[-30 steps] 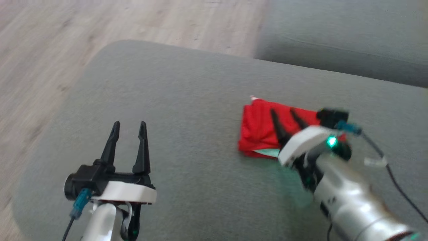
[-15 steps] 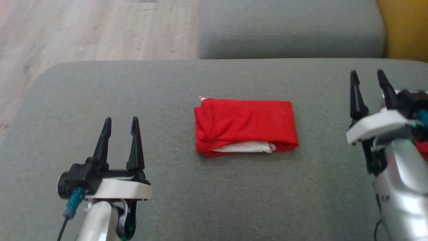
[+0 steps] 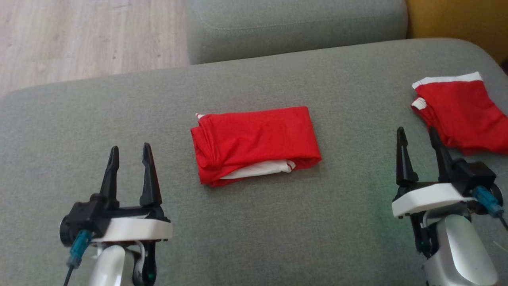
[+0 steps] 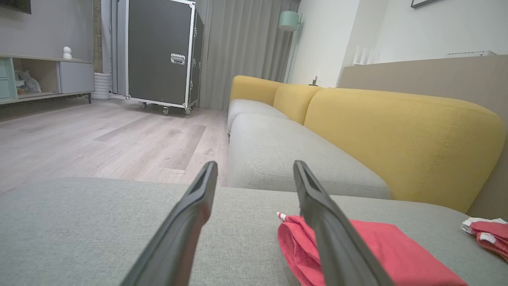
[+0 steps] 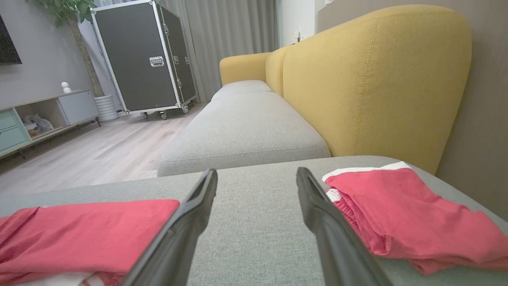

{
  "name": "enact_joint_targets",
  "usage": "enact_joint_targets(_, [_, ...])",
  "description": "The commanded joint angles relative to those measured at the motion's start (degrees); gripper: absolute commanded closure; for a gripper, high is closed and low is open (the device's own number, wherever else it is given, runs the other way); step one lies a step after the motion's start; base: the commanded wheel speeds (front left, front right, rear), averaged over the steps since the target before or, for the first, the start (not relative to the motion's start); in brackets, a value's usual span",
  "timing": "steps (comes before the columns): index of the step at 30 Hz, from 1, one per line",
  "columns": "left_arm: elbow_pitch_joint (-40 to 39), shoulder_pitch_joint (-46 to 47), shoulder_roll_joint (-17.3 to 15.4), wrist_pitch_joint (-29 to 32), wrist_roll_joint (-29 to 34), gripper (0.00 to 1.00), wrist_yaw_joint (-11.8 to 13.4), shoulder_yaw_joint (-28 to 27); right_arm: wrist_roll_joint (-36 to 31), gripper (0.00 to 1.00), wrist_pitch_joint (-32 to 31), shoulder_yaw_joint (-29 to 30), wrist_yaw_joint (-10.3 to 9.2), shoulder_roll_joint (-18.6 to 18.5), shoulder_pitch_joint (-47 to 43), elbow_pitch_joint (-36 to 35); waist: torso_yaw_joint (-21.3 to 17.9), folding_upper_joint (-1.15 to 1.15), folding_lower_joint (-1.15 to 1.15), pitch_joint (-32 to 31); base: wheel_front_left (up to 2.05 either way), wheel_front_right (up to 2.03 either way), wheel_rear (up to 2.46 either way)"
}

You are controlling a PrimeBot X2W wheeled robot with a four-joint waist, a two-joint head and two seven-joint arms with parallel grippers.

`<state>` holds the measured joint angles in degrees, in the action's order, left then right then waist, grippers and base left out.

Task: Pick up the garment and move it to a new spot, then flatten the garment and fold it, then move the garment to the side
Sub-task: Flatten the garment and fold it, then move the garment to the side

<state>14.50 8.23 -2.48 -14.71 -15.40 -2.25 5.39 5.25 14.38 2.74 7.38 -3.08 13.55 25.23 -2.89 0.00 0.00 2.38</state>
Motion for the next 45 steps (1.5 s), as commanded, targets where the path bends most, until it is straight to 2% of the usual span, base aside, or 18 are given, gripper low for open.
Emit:
enact_joint_targets(1, [-2.07, 1.61, -0.40, -0.29, -0.33, 0.00, 0.12, -1.96, 0.39, 0.00, 0.62, -1.49, 0.11, 0.18, 1.70, -2.52, -0.19, 0.00, 0.00, 0.41, 0.00, 0.00, 0.00])
enact_joint_targets(8, [-2.50, 3.44, -0.40, -0.29, -0.93, 0.00, -0.48, -0.32, -0.20, 0.00, 0.62, -1.16, 0.11, 0.19, 2.82, -2.97, 1.65, 0.00, 0.00, 2.06, 0.00, 0.00, 0.00])
enact_joint_targets(11, [-2.84, 4.63, -0.40, -0.29, -1.15, 0.00, -0.69, 0.75, -1.37, 0.00, 0.41, -0.80, 0.11, 0.20, 4.66, -1.12, 3.18, 0.00, 0.00, 3.42, 0.00, 0.00, 0.00])
enact_joint_targets(20, [-2.71, 7.65, -0.40, -0.29, -2.05, 0.00, -0.47, 3.94, 2.19, 0.00, -5.79, -3.46, 0.11, 0.20, 13.66, 10.87, 8.06, 0.00, 0.00, 8.32, 0.00, 0.00, 0.00])
enact_joint_targets(22, [-2.66, 8.26, -0.40, -0.29, -2.41, 0.00, -0.23, 4.62, 5.98, 0.00, -7.08, -5.40, 0.11, 0.20, 15.62, 13.82, 8.94, 0.00, 0.00, 9.18, 0.00, 0.00, 0.00])
enact_joint_targets(28, [-2.35, 9.61, -0.40, -0.29, -2.98, 0.00, 0.21, 6.09, 10.30, 0.00, -10.40, -11.79, 0.11, 0.20, 19.74, 22.35, 10.81, 0.00, 0.00, 10.86, 0.00, 0.00, 0.00])
enact_joint_targets(33, [-2.43, 10.54, -0.40, -0.29, -3.19, 0.00, 0.36, 6.61, 8.80, 0.00, -11.95, -15.14, 0.11, 0.20, 21.94, 29.14, 11.65, 0.00, 0.00, 11.45, 0.00, 0.00, 0.00])
enact_joint_targets(34, [-2.43, 10.64, -0.40, -0.29, -3.16, 0.00, 0.39, 6.68, 8.62, 0.16, -11.70, -15.50, 0.11, 0.20, 22.27, 30.07, 11.75, 0.00, 0.00, 11.46, 0.00, 0.00, 0.00])
enact_joint_targets(35, [-2.42, 10.69, -0.40, -0.29, -3.10, 0.00, 0.44, 6.72, 8.57, 0.71, -11.35, -15.85, 0.11, 0.20, 22.56, 30.85, 11.79, 0.00, 0.00, 11.41, 0.00, 0.00, 0.00])
enact_joint_targets(36, [-2.39, 10.69, -0.40, -0.29, -3.05, 0.00, 0.48, 6.69, 8.32, 1.00, -10.76, -16.26, 0.11, 0.20, 22.88, 31.48, 11.75, 0.00, 0.00, 11.32, 0.00, 0.00, 0.00])
enact_joint_targets(45, [-2.26, 9.18, -0.40, -0.29, -2.13, 0.00, 0.27, 6.04, 2.12, 1.00, -2.69, -15.82, 0.11, 0.20, 25.14, 35.14, 8.50, 0.00, 0.00, 7.37, 0.00, 0.00, 0.00])
